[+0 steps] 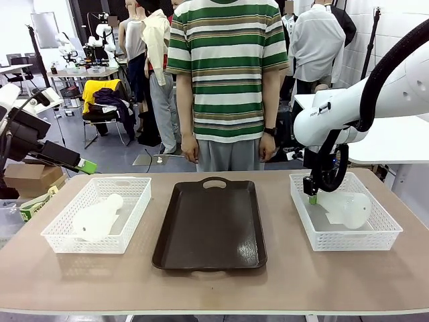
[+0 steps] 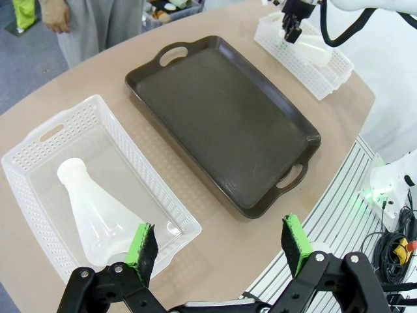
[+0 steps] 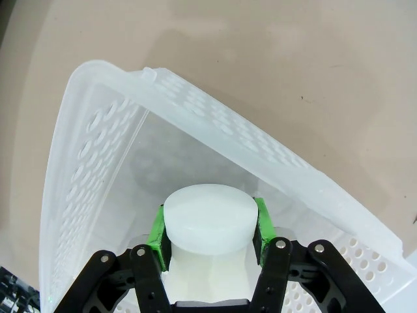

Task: Prepare the laboratory tools.
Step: Pick up the Big flask that the person points to, then while moving the picked Big flask to the Handle tray indicated by the person, stop as directed by the person.

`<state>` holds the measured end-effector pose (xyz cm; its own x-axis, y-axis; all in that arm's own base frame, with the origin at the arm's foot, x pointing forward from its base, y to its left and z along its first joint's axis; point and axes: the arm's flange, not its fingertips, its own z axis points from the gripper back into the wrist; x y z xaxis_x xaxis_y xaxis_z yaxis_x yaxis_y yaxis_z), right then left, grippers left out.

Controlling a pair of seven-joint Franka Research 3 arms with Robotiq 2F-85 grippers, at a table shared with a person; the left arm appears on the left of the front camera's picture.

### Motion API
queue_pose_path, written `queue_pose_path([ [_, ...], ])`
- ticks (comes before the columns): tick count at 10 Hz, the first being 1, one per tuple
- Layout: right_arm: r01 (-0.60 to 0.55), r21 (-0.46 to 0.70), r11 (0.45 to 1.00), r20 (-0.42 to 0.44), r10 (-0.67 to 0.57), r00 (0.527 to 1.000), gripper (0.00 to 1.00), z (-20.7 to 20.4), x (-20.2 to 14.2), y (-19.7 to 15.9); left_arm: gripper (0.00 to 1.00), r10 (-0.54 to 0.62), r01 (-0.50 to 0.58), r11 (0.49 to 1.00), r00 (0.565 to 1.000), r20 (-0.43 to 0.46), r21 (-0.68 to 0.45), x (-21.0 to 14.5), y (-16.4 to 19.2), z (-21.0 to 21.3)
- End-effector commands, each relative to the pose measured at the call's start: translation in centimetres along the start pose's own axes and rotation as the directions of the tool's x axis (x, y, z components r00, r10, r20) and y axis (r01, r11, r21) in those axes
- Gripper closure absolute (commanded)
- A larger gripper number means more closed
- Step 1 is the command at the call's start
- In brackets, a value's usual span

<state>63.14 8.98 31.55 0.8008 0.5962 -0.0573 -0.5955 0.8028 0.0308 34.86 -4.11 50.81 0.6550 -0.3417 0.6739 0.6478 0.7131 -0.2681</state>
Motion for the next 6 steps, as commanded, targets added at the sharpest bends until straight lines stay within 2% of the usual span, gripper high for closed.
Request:
queue_pose_path([
  [1,0.000,-0.001,1.000,0.001,0.000,1.000,1.00,0.00,0.03,0.02,0.00,0.001,-0.001,1.000,1.000,0.007,-0.017,-0.03,0.16,0.00],
  [6,0.000,-0.001,1.000,0.001,0.000,1.000,1.00,0.00,0.03,0.02,0.00,0.001,-0.001,1.000,1.000,0.007,-0.017,-0.03,0.16,0.00],
])
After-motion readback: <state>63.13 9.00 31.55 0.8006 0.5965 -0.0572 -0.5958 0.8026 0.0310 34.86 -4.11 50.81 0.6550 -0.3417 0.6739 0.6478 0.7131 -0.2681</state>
